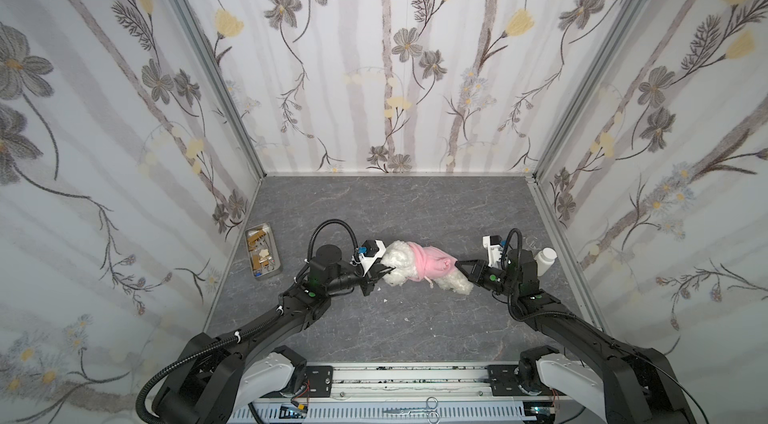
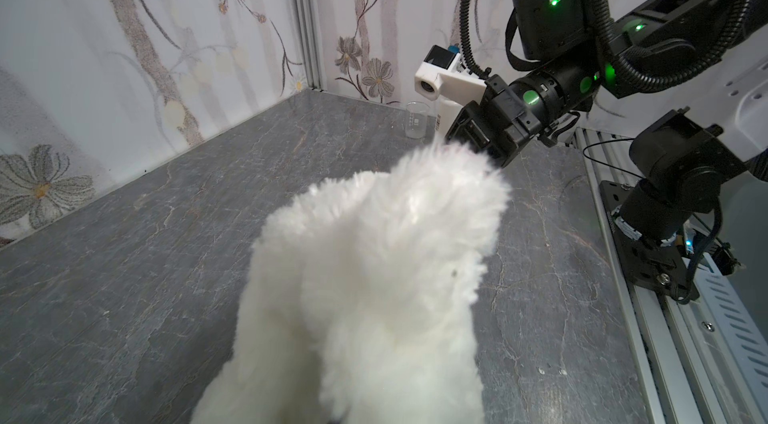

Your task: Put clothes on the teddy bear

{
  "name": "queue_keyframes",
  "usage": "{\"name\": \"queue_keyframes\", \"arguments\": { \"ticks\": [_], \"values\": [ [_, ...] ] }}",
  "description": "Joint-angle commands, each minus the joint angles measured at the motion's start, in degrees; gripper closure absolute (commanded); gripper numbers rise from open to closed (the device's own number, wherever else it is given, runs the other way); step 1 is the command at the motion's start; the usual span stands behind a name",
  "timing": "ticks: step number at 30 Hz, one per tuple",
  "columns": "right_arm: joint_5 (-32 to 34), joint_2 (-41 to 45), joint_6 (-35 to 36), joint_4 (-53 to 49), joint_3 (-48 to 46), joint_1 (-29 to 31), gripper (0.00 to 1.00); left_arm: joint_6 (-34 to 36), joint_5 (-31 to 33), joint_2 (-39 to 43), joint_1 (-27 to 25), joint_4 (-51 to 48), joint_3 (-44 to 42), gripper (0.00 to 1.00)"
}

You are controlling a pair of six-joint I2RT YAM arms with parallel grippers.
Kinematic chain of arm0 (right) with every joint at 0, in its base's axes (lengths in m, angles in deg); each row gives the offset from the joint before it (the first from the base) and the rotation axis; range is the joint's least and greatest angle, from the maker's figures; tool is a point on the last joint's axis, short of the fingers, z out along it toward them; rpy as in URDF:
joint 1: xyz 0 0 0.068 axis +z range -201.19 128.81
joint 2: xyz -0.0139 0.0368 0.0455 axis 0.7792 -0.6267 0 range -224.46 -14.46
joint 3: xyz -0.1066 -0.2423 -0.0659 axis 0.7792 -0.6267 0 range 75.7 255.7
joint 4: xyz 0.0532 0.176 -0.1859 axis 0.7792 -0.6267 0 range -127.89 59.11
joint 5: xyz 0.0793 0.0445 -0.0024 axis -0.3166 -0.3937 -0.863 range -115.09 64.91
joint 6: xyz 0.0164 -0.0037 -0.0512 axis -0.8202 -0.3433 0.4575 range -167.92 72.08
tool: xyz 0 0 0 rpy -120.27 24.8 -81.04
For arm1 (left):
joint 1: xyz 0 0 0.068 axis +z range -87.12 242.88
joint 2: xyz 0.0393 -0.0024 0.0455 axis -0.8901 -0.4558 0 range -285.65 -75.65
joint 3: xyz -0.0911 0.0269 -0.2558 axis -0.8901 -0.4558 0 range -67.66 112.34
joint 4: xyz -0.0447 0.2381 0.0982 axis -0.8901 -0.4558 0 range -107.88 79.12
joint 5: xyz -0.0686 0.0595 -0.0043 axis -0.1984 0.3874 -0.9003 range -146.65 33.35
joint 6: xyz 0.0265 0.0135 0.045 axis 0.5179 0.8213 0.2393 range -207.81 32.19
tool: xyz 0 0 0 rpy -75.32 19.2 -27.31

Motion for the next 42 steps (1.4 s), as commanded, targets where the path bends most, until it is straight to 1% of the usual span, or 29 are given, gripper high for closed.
{"name": "queue_keyframes", "arguments": {
  "ticks": [1,3,6,7,10,11,12,13,14,16,17,18,19,22,24,26,28,32,34,37,39,42],
  "values": [
    [11.5,0.3,-1.0,-0.3,-1.1,-0.8,1.0,2.4,-0.4,1.3,0.2,1.9,0.0,1.0],
    [11.0,0.6,-0.5,1.5,-1.5,-0.9,1.0,2.6,0.2,1.3,0.2,1.9,0.1,1.0],
    [2.9,-0.7,0.4,9.0,-0.3,-0.4,1.0,2.9,0.7,0.2,-0.8,1.9,1.0,1.0],
    [1.0,-1.5,1.4,8.7,1.1,-0.1,1.0,2.9,1.2,-0.3,-1.0,2.1,1.4,1.0],
    [0.0,-2.1,8.0,3.5,3.8,0.3,1.0,0.2,3.2,-1.1,-0.9,4.1,2.5,1.0],
    [-1.6,-2.0,10.3,2.0,4.4,0.2,0.93,0.3,3.5,-0.8,-0.9,5.0,2.5,1.0],
    [-2.8,-1.6,12.5,0.2,5.2,0.1,0.83,1.0,3.9,-0.5,-0.9,5.5,2.3,1.0],
    [-3.8,-0.9,14.7,-1.7,6.3,0.0,0.75,3.2,4.2,-0.1,-0.9,5.8,1.9,1.0],
    [-4.8,0.2,16.5,-2.9,7.2,0.0,0.69,6.5,4.3,0.3,-1.1,5.7,1.4,1.0],
    [-4.9,2.8,18.7,-5.1,8.9,-0.1,0.62,12.7,5.9,1.4,-1.6,5.8,0.5,1.0],
    [-4.8,4.1,19.7,-5.9,9.8,-0.1,0.59,16.1,7.8,2.0,-2.4,6.0,0.4,1.0],
    [-4.8,5.1,20.5,-6.9,10.7,-0.1,0.57,18.3,9.6,2.5,-3.1,6.7,0.2,1.0],
    [-4.5,6.1,21.2,-7.7,11.7,-0.2,0.56,19.9,12.7,2.9,-4.1,8.6,0.2,1.0],
    [-2.6,7.4,21.3,-6.0,13.0,-0.2,0.55,24.0,17.9,2.3,-6.8,13.9,0.6,1.0],
    [-1.5,5.9,20.9,-6.6,14.3,-0.2,0.55,27.9,19.8,0.6,-8.9,15.3,0.7,1.0],
    [-1.5,2.8,20.7,-9.7,16.4,0.2,0.57,31.4,20.2,-1.8,-10.5,15.4,0.0,1.0],
    [-1.6,0.0,21.1,-12.6,17.5,1.0,0.59,33.3,19.9,-3.0,-10.8,15.4,-1.7,1.0],
    [-1.5,-2.6,21.4,-15.2,16.0,1.4,0.59,37.5,19.3,-1.5,-11.0,14.7,-6.5,1.0],
    [-3.4,-3.8,21.4,-14.9,15.2,1.4,0.6,37.6,18.7,-0.2,-11.0,13.4,-8.0,1.0],
    [-10.4,-7.1,20.0,-13.0,15.0,1.5,0.61,39.0,17.7,1.7,-11.1,9.1,-9.4,1.0],
    [-13.6,-8.9,18.2,-10.0,14.7,1.5,0.62,39.9,17.4,2.6,-11.2,6.6,-10.1,1.0],
    [-13.7,-10.6,17.4,-8.6,15.6,1.5,0.63,41.1,17.7,3.3,-11.5,2.3,-10.3,1.0]
  ]
}}
